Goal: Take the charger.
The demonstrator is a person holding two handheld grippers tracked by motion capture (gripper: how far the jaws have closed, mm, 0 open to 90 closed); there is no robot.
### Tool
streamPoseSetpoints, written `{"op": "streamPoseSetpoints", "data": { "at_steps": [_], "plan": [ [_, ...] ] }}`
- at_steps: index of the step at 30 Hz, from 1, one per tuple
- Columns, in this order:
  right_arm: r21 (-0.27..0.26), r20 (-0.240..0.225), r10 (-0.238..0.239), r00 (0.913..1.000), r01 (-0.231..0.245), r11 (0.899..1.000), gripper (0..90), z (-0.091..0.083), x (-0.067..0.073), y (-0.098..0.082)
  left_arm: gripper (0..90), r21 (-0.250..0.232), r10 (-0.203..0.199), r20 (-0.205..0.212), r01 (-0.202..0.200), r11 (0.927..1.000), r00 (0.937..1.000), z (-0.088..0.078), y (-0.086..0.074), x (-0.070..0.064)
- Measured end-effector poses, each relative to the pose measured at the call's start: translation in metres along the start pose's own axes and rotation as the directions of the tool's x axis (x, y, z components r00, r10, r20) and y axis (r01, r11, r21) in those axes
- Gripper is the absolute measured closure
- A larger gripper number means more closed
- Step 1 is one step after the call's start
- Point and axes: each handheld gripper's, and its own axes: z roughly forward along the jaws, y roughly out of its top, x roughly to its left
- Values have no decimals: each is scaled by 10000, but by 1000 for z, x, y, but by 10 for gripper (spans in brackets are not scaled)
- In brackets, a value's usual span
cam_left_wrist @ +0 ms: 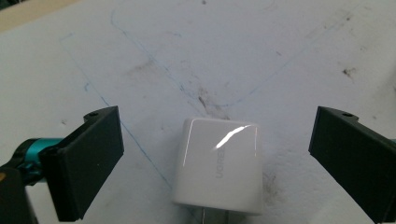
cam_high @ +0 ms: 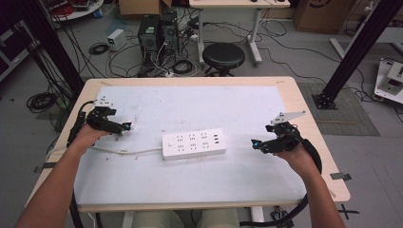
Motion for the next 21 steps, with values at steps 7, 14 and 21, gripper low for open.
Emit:
{"op": "streamPoseSetpoints", "data": {
  "at_steps": [7, 14, 21],
  "plan": [
    [110, -18, 101, 9999, -101, 9999, 159, 6, -1, -1, 31, 332, -152, -63, 154, 9993, 9999, 10, -5, 5],
    [163, -49, 131, 9999, -131, 9998, 159, 6, -2, -1, 31, 604, -501, -203, 513, 9969, 9985, 13, -9, 9],
    [166, -55, 92, 9999, -91, 9998, 159, 6, -1, -1, 59, 1164, -75, -323, 112, 9931, 9995, 18, -10, 5]
  ]
}}
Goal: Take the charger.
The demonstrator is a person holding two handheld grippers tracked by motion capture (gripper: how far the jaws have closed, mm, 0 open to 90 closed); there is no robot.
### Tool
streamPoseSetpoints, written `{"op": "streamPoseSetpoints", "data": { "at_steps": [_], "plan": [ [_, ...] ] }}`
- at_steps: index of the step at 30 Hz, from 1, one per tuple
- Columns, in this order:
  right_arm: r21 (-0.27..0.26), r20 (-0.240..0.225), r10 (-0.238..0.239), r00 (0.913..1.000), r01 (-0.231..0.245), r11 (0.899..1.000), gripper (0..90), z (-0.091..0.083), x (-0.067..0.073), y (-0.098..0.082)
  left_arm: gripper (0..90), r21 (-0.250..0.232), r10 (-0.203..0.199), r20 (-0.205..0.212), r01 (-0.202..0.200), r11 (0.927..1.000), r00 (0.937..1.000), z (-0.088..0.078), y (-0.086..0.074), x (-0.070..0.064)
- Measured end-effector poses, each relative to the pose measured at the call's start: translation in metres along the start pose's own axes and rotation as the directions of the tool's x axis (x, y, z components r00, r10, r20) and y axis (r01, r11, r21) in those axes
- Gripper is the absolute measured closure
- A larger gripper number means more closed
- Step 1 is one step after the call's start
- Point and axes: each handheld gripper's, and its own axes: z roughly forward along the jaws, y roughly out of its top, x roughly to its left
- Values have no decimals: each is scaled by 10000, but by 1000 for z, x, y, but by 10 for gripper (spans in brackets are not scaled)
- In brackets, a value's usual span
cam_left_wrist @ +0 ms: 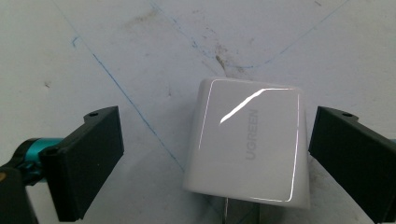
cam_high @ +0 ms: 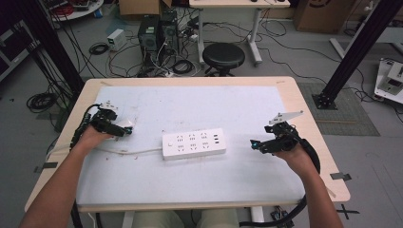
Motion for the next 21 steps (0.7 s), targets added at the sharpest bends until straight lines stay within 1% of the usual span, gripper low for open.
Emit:
{"op": "streamPoseSetpoints", "data": {
  "at_steps": [1, 2, 5, 9, 10, 11, 12, 16, 18, 21],
  "plan": [
    [2, -1, 6, 10000, -6, 10000, 159, 0, 0, 0, 146, 57, 30, 14, -30, 10000, 10000, 0, 0, 0],
    [-4, 4, 1, 10000, -1, 10000, 159, 0, 0, 0, 191, 107, 29, 104, -30, 9999, 9999, 1, 0, 0],
    [-2, 10, -20, 10000, 20, 10000, 159, 0, 0, 0, 194, 142, -48, 68, 47, 9999, 10000, 0, 0, -1],
    [18, -1, -16, 10000, 16, 10000, 159, -1, 0, 0, 218, 153, 20, 123, -22, 9999, 9999, 0, 1, -1],
    [-19, 12, -49, 10000, 49, 10000, 159, -1, 0, 0, 234, 214, 108, 129, -111, 9997, 9999, -1, 1, -1],
    [-19, 12, -49, 10000, 49, 10000, 159, -1, 0, 0, 254, 214, 108, 129, -111, 9997, 9999, -1, 1, -1],
    [-16, 0, -25, 10000, 25, 10000, 159, 0, 1, 0, 284, 225, 156, 229, -161, 9996, 9996, -2, 2, -3],
    [7, -7, -54, 10000, 54, 10000, 159, 0, 2, 0, 398, 289, 170, 261, -178, 9994, 9995, -4, 3, -7],
    [-21, -37, -69, 10000, 69, 10000, 159, 0, 2, 0, 424, 308, -88, 166, 83, 9995, 9998, -5, 3, -8],
    [-5, -40, -85, 10000, 85, 10000, 159, 0, 2, 0, 425, 300, -195, -171, 200, 9993, 9997, -6, 3, -12]
  ]
}}
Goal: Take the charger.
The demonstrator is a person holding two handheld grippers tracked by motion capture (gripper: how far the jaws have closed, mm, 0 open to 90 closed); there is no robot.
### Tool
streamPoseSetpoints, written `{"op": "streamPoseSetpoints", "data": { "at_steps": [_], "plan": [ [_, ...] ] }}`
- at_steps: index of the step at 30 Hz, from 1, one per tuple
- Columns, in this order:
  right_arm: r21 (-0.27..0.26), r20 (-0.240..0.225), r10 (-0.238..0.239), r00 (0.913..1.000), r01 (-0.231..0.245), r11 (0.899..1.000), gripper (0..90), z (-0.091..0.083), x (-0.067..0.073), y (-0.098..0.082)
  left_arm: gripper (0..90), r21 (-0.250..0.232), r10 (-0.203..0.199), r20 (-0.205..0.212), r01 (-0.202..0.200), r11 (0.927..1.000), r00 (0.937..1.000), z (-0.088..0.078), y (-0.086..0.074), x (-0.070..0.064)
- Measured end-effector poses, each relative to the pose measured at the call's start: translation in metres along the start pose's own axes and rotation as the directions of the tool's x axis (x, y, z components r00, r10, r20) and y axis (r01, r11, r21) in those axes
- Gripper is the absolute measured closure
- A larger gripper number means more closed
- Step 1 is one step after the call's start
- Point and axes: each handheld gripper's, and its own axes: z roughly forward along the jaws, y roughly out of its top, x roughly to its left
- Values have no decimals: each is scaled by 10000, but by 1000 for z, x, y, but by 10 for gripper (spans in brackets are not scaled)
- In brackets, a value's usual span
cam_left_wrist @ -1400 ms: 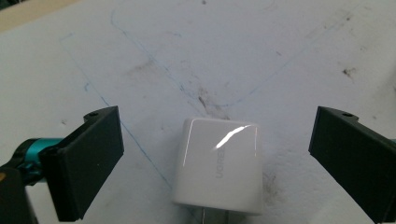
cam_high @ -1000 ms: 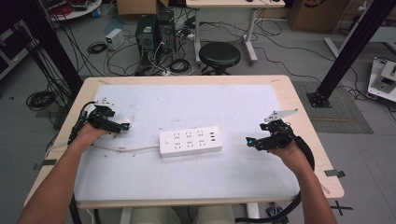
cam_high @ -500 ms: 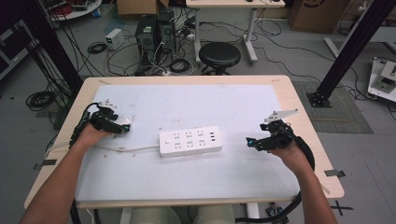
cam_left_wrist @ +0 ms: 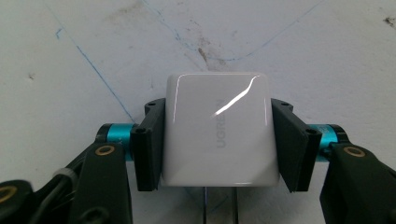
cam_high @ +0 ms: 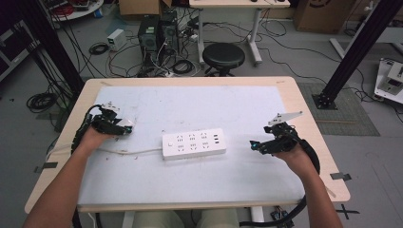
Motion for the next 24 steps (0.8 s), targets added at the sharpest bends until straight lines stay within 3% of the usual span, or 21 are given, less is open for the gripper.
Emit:
{"op": "streamPoseSetpoints", "data": {
  "at_steps": [4, 5, 6, 11, 16, 19, 24],
  "plan": [
    [-33, -3, -17, 10000, 17, 10000, 159, -1, 0, 0, 425, -367, -723, -150, 717, 9968, 9973, -6, -2, -2],
    [-33, -3, -17, 10000, 17, 10000, 159, -1, 0, 0, 426, -367, -723, -150, 717, 9968, 9973, -6, -2, -2],
    [-63, -20, -17, 10000, 17, 10000, 159, -1, -1, 0, 425, -559, -1038, -290, 1020, 9932, 9942, -11, -2, -4],
    [-108, -85, -92, 9999, 91, 9999, 159, 0, -1, 1, 426, -1173, -1456, -443, 1396, 9832, 9884, -25, 0, -12],
    [-175, -140, -161, 9998, 158, 9997, 160, -1, 0, 4, 426, -1827, -1355, -383, 1263, 9750, 9900, -41, 5, -27],
    [-208, -168, -250, 9995, 247, 9995, 159, -1, 0, 5, 426, -2006, -1177, -333, 1087, 9736, 9925, -48, 8, -35],
    [-275, -201, -339, 9992, 334, 9991, 160, -1, 1, 8, 426, -2711, -959, -139, 885, 9585, 9953, -65, 14, -57]
  ]
}}
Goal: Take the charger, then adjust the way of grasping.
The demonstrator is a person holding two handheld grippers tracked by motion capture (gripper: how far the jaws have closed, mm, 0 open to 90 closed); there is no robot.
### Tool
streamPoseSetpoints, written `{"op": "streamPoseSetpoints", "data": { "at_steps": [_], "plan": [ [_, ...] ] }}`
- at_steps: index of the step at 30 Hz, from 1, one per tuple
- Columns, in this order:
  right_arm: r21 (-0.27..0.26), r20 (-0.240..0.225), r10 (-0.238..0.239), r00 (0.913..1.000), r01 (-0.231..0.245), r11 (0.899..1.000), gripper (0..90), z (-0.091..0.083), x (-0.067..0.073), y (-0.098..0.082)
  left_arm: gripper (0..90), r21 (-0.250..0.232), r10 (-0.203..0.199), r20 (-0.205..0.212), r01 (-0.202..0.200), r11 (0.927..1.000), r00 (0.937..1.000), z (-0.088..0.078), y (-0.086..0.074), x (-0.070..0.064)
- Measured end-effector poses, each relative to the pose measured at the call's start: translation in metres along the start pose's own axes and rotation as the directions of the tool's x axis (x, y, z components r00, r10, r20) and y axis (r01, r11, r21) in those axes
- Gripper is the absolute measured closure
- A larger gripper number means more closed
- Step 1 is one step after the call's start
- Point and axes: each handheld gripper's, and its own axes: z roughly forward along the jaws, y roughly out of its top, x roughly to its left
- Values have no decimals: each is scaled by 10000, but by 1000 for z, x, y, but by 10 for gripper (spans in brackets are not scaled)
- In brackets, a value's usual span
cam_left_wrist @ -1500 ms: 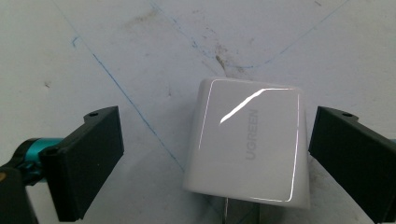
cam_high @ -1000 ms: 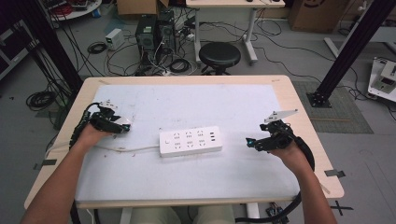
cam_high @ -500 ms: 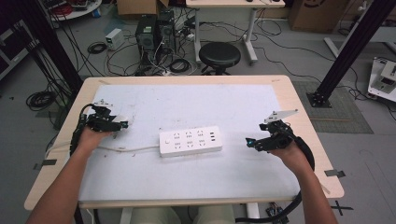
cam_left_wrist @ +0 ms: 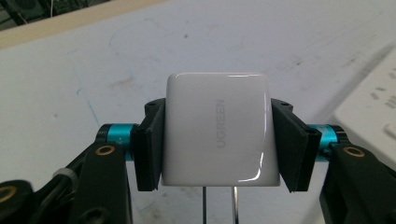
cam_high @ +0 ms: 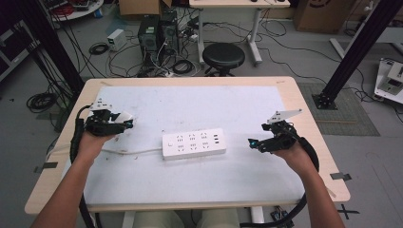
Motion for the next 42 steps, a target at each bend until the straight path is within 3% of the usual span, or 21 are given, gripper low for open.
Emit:
{"op": "streamPoseSetpoints", "data": {
  "at_steps": [8, 12, 16, 24, 31, 36, 40, 41, 42],
  "plan": [
    [-9, -90, -207, 9997, 207, 9998, 160, 2, 4, 4, 426, -428, 596, 460, -577, 9974, 9972, -16, 9, -27],
    [-183, -44, -329, 9994, 329, 9993, 159, -2, 10, 5, 427, -496, 1175, 772, -1139, 9923, 9901, -27, 9, -45],
    [-212, -60, -369, 9993, 368, 9991, 160, -1, 12, 6, 427, -758, 1161, 977, -1089, 9912, 9884, -34, 7, -55],
    [-278, -141, -308, 9994, 304, 9992, 160, -1, 13, 7, 426, -801, 1204, 893, -1133, 9903, 9887, -35, 8, -75],
    [-395, -210, -321, 9993, 312, 9987, 161, -3, 14, 8, 425, -901, 1467, 1130, -1369, 9865, 9827, -36, 11, -85],
    [-555, -103, -516, 9986, 510, 9972, 160, -1, 19, 10, 425, -1004, 1907, 1483, -1770, 9791, 9704, -36, 11, -92],
    [-354, -41, -499, 9987, 497, 9981, 160, 2, 24, 14, 425, -1094, 2306, 1775, -2137, 9708, 9567, -34, 11, -97],
    [-213, -385, -500, 9980, 492, 9986, 160, 4, 26, 15, 425, -1110, 2369, 1845, -2193, 9693, 9539, -34, 11, -98],
    [-213, -385, -500, 9980, 492, 9986, 160, 4, 26, 15, 425, -1168, 2428, 1918, -2235, 9677, 9509, -33, 11, -100]
  ]
}}
